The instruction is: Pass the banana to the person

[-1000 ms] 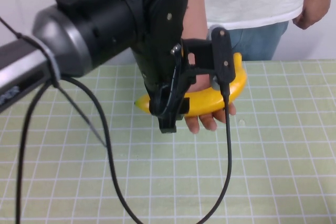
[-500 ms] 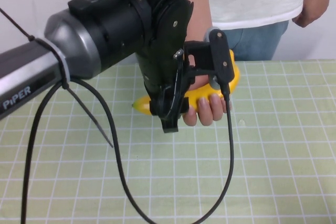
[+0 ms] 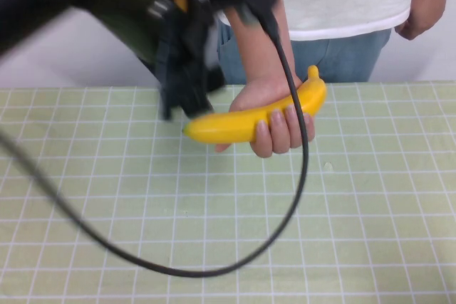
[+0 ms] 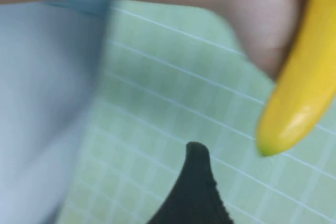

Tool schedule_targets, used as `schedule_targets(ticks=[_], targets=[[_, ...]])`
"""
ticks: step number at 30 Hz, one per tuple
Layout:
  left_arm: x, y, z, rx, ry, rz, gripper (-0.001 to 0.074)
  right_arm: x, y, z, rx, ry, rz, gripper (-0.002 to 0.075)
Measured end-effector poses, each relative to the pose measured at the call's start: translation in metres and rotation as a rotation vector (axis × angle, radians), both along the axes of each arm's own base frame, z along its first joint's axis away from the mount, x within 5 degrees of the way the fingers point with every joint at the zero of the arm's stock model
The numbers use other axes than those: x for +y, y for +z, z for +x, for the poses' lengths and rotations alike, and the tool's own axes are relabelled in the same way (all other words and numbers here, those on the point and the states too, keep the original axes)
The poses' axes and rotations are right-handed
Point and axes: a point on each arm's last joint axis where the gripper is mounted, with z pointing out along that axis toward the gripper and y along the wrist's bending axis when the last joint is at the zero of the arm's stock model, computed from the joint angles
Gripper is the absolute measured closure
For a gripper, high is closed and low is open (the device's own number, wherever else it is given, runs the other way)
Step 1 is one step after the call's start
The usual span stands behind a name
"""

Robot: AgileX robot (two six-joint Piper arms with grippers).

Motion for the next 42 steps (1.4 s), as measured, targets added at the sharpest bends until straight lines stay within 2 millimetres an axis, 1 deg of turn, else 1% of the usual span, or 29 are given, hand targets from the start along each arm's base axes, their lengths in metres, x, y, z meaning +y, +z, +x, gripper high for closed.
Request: schedule_targets(ticks=[2, 3, 5, 7, 8, 9, 10, 12, 14, 15, 19, 22, 27, 30, 35, 42], targets=[[0.014, 0.022, -0.011, -0.056, 0.040, -0.072, 0.0246, 0.000, 0.000, 0.000, 0.000, 0.000, 0.000, 0.0735], [0.022, 0.032, -0.018, -0.081, 0.059, -0.109, 0.0287, 0.000, 0.000, 0.000, 0.000, 0.000, 0.000, 0.0735], [0.035, 0.048, -0.030, -0.111, 0.088, -0.169, 0.0397, 0.000, 0.000, 0.000, 0.000, 0.000, 0.000, 0.0735], [0.048, 0.062, -0.042, -0.130, 0.113, -0.218, 0.0554, 0.000, 0.000, 0.000, 0.000, 0.000, 0.000, 0.0735], [0.054, 0.067, -0.048, -0.135, 0.127, -0.240, 0.0617, 0.000, 0.000, 0.000, 0.000, 0.000, 0.000, 0.0735], [0.059, 0.071, -0.053, -0.139, 0.142, -0.264, 0.0659, 0.000, 0.000, 0.000, 0.000, 0.000, 0.000, 0.0735], [0.064, 0.074, -0.057, -0.140, 0.157, -0.286, 0.0686, 0.000, 0.000, 0.000, 0.000, 0.000, 0.000, 0.0735], [0.072, 0.073, -0.065, -0.134, 0.183, -0.316, 0.0714, 0.000, 0.000, 0.000, 0.000, 0.000, 0.000, 0.0735], [0.079, 0.065, -0.072, -0.122, 0.202, -0.336, 0.0727, 0.000, 0.000, 0.000, 0.000, 0.000, 0.000, 0.0735], [0.082, 0.058, -0.076, -0.113, 0.211, -0.347, 0.0730, 0.000, 0.000, 0.000, 0.000, 0.000, 0.000, 0.0735], [0.094, 0.020, -0.091, -0.092, 0.215, -0.407, 0.0735, 0.000, 0.000, 0.000, 0.000, 0.000, 0.000, 0.0735], [0.104, -0.003, -0.105, -0.092, 0.219, -0.485, 0.0736, 0.000, 0.000, 0.000, 0.000, 0.000, 0.000, 0.0735], [0.117, -0.028, -0.120, -0.101, 0.217, -0.558, 0.0736, 0.000, 0.000, 0.000, 0.000, 0.000, 0.000, 0.0735], [0.118, -0.034, -0.121, -0.086, 0.227, -0.553, 0.0736, 0.000, 0.000, 0.000, 0.000, 0.000, 0.000, 0.0735], [0.123, -0.042, -0.123, -0.036, 0.267, -0.482, 0.0736, 0.000, 0.000, 0.000, 0.000, 0.000, 0.000, 0.0735], [0.125, -0.043, -0.123, -0.037, 0.286, -0.465, 0.0737, 0.000, 0.000, 0.000, 0.000, 0.000, 0.000, 0.0735]])
